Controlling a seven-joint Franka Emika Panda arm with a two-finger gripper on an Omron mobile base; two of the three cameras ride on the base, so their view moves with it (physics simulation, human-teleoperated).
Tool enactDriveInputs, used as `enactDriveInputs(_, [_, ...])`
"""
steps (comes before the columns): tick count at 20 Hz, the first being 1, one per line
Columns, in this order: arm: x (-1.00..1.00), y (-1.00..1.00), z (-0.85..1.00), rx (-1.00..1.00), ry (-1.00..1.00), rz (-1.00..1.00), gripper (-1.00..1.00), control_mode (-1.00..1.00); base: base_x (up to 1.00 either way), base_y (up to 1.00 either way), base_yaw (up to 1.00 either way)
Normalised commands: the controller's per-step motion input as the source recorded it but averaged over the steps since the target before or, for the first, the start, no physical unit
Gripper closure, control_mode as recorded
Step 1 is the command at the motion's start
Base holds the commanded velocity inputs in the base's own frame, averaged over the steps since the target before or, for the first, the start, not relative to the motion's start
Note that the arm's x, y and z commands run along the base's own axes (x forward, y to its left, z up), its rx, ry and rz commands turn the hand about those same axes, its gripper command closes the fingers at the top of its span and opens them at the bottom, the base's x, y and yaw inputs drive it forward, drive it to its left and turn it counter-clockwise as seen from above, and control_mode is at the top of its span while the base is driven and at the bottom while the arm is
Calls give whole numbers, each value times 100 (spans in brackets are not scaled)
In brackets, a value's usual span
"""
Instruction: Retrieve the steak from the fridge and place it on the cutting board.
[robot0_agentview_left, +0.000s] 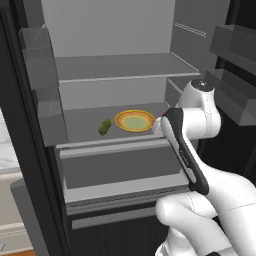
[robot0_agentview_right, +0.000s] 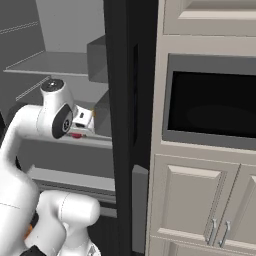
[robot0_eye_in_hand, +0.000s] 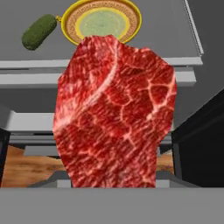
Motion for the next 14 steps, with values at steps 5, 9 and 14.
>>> enactDriveInputs(5, [-82, 0, 33, -2, 13, -4, 100, -100, 0, 0, 0])
enactDriveInputs(9, [-93, 0, 0, -1, 3, -1, 100, -100, 0, 0, 0])
enactDriveInputs(14, [-80, -1, -12, 0, -8, 0, 100, -100, 0, 0, 0])
